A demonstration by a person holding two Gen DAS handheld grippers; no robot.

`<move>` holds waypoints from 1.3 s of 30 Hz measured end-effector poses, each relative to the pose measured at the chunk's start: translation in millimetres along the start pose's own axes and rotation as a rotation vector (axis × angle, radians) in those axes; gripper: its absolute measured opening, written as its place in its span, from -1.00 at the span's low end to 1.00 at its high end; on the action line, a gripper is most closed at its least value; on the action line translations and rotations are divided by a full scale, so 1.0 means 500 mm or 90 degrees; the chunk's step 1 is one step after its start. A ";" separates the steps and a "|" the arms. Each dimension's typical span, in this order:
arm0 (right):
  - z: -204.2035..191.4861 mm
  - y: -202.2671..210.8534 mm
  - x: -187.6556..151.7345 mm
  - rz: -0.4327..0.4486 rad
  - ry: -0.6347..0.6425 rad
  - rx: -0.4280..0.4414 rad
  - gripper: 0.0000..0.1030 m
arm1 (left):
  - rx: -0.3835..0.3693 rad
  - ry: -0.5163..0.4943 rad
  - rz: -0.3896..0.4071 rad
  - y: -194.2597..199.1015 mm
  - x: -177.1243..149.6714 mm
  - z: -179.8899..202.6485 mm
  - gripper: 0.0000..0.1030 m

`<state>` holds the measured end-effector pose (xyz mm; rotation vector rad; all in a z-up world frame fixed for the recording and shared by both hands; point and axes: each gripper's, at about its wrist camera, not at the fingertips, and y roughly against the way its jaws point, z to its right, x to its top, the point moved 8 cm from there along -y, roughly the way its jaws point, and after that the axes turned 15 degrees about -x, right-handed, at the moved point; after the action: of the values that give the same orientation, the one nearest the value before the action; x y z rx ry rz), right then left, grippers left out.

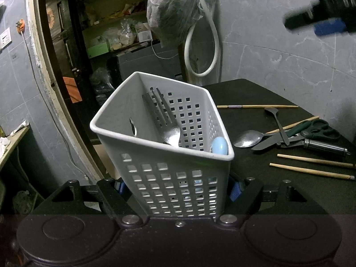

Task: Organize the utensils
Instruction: 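Open the right gripper to drop the blue-handled utensil into the basket, then move the right gripper to the pile and grasp a metal spoon's handle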

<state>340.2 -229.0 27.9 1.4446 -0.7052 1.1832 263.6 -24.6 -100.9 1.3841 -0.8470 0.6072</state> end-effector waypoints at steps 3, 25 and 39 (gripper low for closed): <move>0.020 -0.014 -0.045 -0.040 0.002 -0.027 0.99 | 0.000 0.000 0.000 0.000 0.000 0.000 0.57; 0.002 -0.111 -0.276 -0.172 0.168 -0.149 0.99 | 0.001 -0.001 -0.001 -0.001 0.001 -0.001 0.58; 0.058 -0.263 -0.234 -0.214 -0.004 -0.119 0.62 | 0.002 -0.001 -0.002 -0.004 -0.003 0.003 0.59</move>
<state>428.8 -246.2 -125.8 1.3469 -0.5368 0.8309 264.0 -26.4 -103.1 1.3887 -0.8461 0.6056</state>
